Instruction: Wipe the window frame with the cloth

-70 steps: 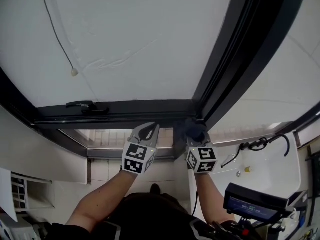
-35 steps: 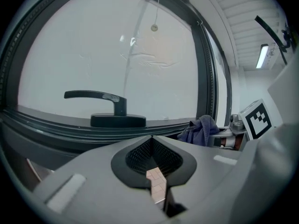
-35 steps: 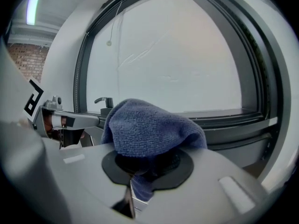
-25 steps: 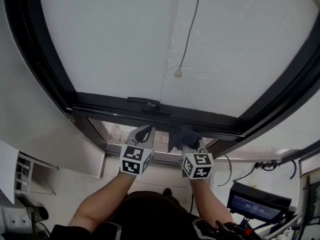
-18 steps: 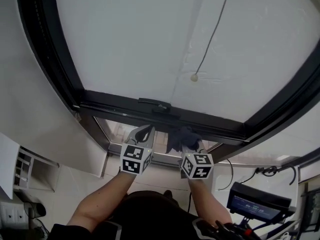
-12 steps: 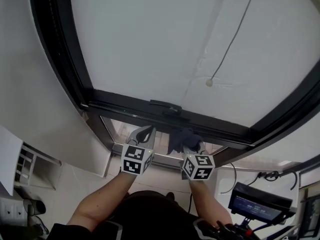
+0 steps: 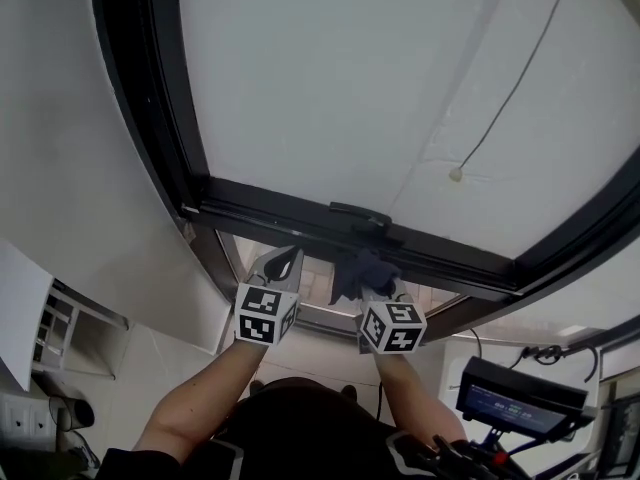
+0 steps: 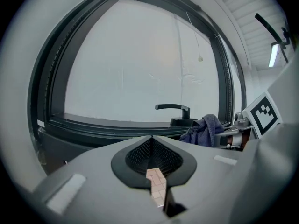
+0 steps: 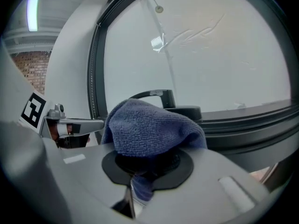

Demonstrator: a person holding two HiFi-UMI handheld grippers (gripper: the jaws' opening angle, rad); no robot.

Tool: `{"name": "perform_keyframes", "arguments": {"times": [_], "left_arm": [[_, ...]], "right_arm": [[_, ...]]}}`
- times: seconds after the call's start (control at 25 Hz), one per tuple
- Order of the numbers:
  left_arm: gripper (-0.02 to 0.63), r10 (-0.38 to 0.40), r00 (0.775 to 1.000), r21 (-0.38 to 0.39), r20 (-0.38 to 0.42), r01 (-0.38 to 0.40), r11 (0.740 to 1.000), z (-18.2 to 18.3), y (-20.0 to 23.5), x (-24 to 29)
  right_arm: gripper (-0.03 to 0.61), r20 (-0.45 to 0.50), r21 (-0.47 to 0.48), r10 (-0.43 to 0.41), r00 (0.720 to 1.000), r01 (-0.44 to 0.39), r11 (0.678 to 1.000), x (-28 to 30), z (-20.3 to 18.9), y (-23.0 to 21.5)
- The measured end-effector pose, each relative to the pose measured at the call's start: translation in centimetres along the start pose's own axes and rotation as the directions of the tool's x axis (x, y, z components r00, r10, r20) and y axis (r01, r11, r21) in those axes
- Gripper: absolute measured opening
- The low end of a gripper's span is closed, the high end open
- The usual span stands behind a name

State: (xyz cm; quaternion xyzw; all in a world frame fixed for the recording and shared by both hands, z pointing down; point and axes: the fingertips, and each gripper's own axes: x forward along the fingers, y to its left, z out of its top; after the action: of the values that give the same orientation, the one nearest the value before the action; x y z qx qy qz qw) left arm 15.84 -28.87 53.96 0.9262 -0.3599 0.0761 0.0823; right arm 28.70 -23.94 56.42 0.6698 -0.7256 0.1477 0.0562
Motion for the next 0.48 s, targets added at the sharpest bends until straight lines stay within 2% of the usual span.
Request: {"name": "perform_keyframes", "arguments": {"times": [0.48], "left_arm": [[-0.006, 0.078, 0.997, -0.024, 0.016, -0.077, 0.997, -0.5, 6.4, -3.6]], "right_arm": [[0.051, -0.002, 0.001, 0.044, 0.999, -0.044, 0.999, 3.3, 0.1, 5.2]]}}
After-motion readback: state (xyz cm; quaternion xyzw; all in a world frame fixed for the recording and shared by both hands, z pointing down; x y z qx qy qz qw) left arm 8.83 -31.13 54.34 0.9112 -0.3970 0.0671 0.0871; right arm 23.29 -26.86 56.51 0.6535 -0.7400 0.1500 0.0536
